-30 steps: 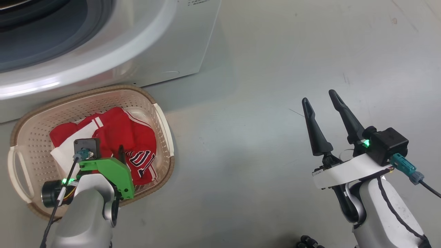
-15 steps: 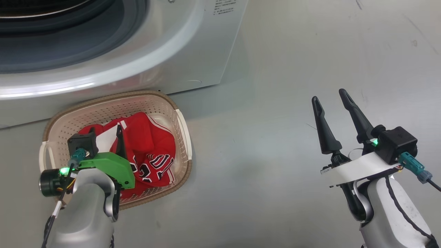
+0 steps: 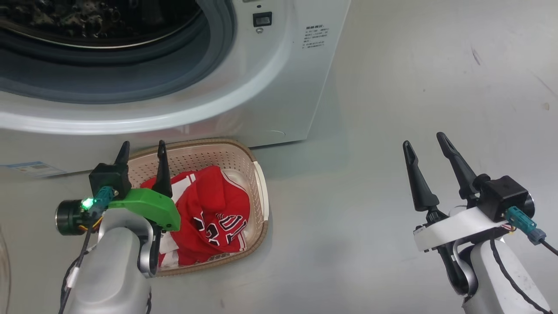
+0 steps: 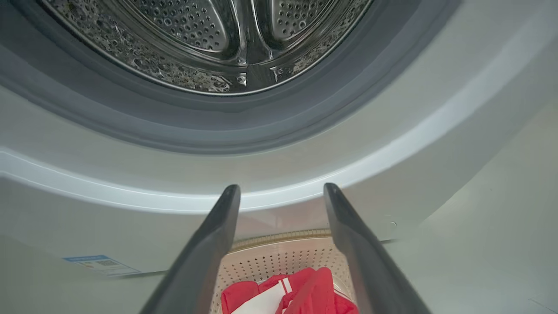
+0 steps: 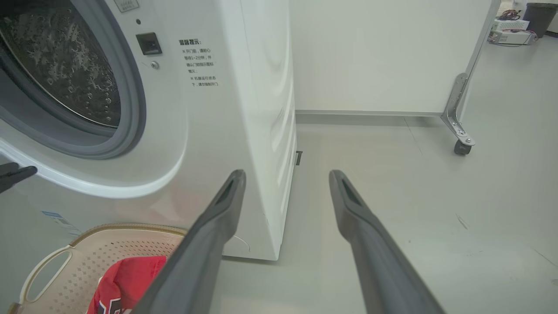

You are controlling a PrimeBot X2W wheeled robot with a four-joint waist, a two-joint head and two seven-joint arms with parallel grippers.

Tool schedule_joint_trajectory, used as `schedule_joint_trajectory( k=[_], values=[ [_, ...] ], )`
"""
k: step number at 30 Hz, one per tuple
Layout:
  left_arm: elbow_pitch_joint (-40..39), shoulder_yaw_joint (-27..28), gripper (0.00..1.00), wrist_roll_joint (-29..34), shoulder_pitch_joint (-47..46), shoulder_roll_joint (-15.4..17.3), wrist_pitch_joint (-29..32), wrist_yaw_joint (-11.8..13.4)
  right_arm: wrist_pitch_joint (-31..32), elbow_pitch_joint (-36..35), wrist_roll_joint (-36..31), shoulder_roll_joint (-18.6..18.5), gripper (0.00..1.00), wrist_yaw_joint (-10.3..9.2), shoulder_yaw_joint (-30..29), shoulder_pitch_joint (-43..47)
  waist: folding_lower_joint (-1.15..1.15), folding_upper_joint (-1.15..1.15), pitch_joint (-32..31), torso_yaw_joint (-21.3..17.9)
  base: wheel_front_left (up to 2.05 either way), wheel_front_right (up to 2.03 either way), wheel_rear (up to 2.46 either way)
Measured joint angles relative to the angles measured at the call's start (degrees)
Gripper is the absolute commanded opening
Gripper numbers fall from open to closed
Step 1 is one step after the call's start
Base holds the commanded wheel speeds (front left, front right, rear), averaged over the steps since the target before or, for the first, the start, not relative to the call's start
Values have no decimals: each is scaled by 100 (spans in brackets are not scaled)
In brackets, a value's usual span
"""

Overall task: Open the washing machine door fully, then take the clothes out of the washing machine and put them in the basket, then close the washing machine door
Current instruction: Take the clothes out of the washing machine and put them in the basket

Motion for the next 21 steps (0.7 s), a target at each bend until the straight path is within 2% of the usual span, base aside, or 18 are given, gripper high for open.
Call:
schedule_joint_trajectory(
  k=[8, 21],
  values=[
    [-991, -7, 100, 290, 400, 0, 0, 3, 0, 66, -5, 12, 100, -103, -3, 318, 0, 0, -539, 216, 0, 0, 0],
    [-1782, -20, 100, 390, 1595, 24, 0, 57, 0, 112, -5, 55, 100, -212, -3, 775, 0, 0, -1314, 375, 0, 0, 0]
  ],
)
